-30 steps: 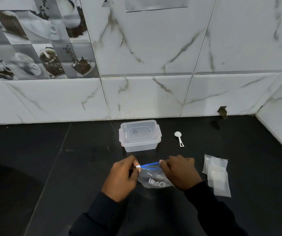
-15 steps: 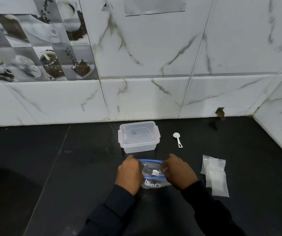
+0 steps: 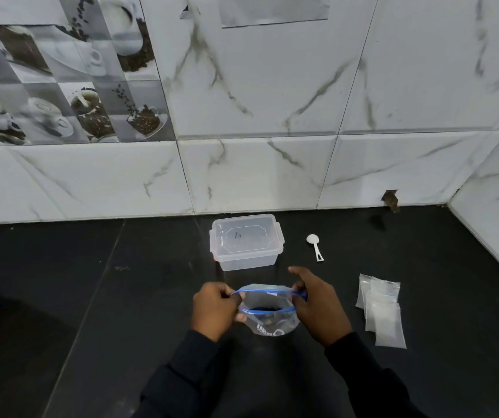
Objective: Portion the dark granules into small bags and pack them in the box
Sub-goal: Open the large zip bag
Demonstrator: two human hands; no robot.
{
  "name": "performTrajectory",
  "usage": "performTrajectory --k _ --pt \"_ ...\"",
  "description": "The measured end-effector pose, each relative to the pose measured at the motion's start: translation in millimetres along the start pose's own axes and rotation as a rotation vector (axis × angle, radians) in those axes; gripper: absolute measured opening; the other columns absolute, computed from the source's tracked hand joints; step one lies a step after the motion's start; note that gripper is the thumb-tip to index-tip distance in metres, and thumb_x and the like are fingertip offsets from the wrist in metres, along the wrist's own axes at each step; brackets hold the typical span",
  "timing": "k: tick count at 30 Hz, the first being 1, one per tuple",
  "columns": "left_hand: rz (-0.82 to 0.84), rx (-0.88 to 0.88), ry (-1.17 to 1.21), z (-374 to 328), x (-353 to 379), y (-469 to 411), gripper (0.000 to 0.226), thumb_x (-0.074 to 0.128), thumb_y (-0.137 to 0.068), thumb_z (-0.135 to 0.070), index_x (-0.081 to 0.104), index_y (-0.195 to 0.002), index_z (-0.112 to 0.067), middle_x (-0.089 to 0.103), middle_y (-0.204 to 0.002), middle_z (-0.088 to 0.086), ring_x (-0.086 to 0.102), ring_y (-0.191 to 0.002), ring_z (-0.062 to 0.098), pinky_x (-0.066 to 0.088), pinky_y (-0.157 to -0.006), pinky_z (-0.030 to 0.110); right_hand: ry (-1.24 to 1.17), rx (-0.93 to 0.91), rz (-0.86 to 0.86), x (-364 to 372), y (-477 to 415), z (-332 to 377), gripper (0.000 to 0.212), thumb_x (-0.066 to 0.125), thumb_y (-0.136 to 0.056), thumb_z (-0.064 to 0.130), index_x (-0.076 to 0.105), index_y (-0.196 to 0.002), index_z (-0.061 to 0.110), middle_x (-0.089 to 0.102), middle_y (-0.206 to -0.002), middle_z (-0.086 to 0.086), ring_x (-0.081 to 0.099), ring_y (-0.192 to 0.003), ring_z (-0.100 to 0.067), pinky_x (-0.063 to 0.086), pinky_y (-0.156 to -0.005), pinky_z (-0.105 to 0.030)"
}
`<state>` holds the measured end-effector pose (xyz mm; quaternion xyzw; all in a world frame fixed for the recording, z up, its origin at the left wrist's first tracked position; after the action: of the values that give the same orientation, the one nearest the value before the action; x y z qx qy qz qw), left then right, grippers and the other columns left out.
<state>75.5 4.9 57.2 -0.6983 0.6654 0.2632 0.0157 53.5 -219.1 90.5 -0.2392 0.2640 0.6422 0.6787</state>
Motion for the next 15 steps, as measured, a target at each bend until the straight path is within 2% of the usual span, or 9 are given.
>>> performTrajectory --k 1,3,6,8,10,12,13,15 --pt "0.059 -0.108 0.222 11 8 0 0.021 0.069 -0.088 -0.004 0.066 -0.067 -0.006 0.066 -0.064 0.013 0.068 -0.053 0.015 0.061 -0.056 0.031 0.054 0.019 -0.021 3 -1 -5 0.031 0.062 -0.086 0.003 0.065 -0.109 0.023 0.062 -0.090 0.003 0.063 -0.084 -0.011 0.052 -0.079 -0.024" --pt "0.167 -0.303 0.608 20 29 8 0.014 0.060 -0.092 0.004 0.067 -0.080 0.000 0.067 -0.073 0.016 0.069 -0.058 0.018 0.060 -0.054 0.028 0.181 0.067 -0.028 13 -2 -13 0.017 0.058 -0.086 0.006 0.071 -0.092 0.015 0.059 -0.091 -0.001 0.061 -0.084 -0.019 0.049 -0.075 -0.030" --pt "0.292 -0.548 0.952 24 55 22 0.016 0.047 -0.098 0.002 0.062 -0.092 0.006 0.070 -0.073 0.022 0.071 -0.059 0.027 0.061 -0.050 0.035 0.144 0.165 -0.059 20 -1 -25 0.018 0.055 -0.086 0.005 0.070 -0.084 0.015 0.065 -0.087 -0.001 0.064 -0.082 -0.018 0.054 -0.076 -0.035" --pt "0.354 -0.635 1.040 23 65 28 0.016 0.047 -0.098 0.001 0.062 -0.095 0.007 0.071 -0.067 0.019 0.072 -0.055 0.024 0.062 -0.051 0.037 -0.091 0.264 -0.114 16 0 -35 0.019 0.058 -0.082 -0.001 0.070 -0.077 0.012 0.069 -0.079 -0.004 0.066 -0.072 -0.018 0.058 -0.070 -0.037" --pt "0.436 -0.647 1.095 18 71 33 0.016 0.046 -0.095 0.005 0.061 -0.099 0.007 0.069 -0.066 0.017 0.071 -0.055 0.023 0.061 -0.052 0.035 -0.497 0.433 -0.108 20 2 -45 0.021 0.054 -0.082 -0.009 0.070 -0.078 0.004 0.070 -0.077 -0.014 0.067 -0.063 -0.022 0.059 -0.058 -0.036" --pt "0.494 -0.636 1.116 16 74 38 0.023 0.045 -0.089 0.009 0.059 -0.108 0.009 0.062 -0.064 0.015 0.067 -0.055 0.022 0.059 -0.052 0.034 -0.905 0.645 -0.035 37 7 -51 0.024 0.045 -0.089 -0.012 0.067 -0.086 -0.001 0.067 -0.081 -0.019 0.064 -0.067 -0.025 0.056 -0.056 -0.033" --pt "0.516 -0.624 1.121 17 74 38 0.030 0.046 -0.085 0.009 0.058 -0.113 0.011 0.060 -0.068 0.015 0.066 -0.060 0.022 0.060 -0.055 0.035 -1.055 0.750 0.013 46 9 -52 0.025 0.042 -0.092 -0.010 0.065 -0.090 -0.001 0.066 -0.084 -0.019 0.064 -0.072 -0.026 0.055 -0.059 -0.034" --pt "0.547 -0.615 1.127 20 73 38 0.042 0.052 -0.081 0.003 0.057 -0.121 0.016 0.061 -0.098 0.021 0.060 -0.088 0.029 0.061 -0.067 0.042 -1.255 0.921 0.102 58 14 -51 0.024 0.039 -0.095 -0.006 0.063 -0.096 -0.003 0.067 -0.091 -0.020 0.066 -0.079 -0.032 0.058 -0.062 -0.039"
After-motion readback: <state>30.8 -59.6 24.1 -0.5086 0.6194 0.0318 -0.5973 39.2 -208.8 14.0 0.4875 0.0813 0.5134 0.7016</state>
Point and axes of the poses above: each hand's wrist, its own y-axis away from the middle knuckle, its own x-axis out of the palm, z = x × y, the point moved 9 cm from there along -y, towards the middle knuckle
